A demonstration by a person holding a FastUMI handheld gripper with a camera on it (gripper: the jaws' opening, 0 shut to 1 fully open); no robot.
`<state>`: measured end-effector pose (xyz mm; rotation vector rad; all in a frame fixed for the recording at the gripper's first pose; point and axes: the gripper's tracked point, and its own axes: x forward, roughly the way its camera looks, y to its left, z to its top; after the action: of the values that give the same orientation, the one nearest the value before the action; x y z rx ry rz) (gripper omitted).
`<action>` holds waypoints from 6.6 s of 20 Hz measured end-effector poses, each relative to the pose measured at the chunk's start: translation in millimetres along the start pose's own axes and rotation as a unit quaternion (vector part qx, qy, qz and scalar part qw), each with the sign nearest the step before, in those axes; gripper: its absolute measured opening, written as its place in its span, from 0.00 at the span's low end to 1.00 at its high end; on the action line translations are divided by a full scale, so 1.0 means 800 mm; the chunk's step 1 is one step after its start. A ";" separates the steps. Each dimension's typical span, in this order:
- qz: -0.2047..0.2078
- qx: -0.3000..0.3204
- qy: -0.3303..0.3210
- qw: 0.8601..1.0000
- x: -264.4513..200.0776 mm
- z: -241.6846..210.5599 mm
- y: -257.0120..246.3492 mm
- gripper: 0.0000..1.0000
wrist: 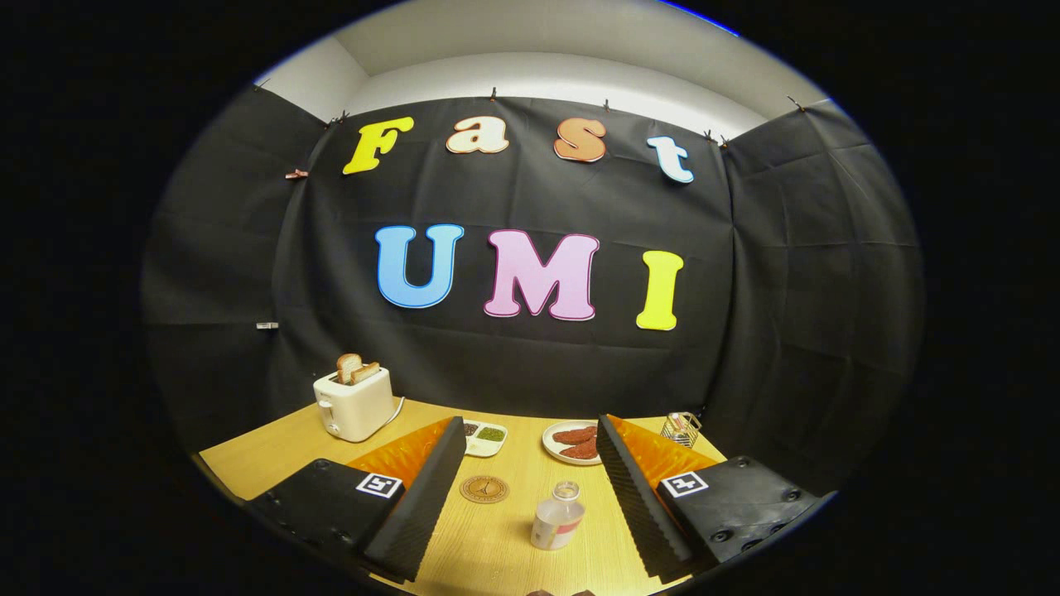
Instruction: Take the bottle from table, then pour the juice into the cup, finally place the bottle on the coaster
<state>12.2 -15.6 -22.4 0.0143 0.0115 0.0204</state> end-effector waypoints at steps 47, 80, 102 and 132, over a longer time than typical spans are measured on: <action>0.040 -0.015 0.095 0.995 0.120 -0.285 -0.049 0.98; 0.093 -0.313 0.092 0.941 0.148 -0.184 0.043 0.67; 0.127 -0.625 0.022 0.770 0.155 -0.196 0.120 0.67; 0.204 -0.808 -0.106 0.542 0.177 -0.194 0.187 0.67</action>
<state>149.1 138.7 -177.1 -1.9016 -0.2657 0.5059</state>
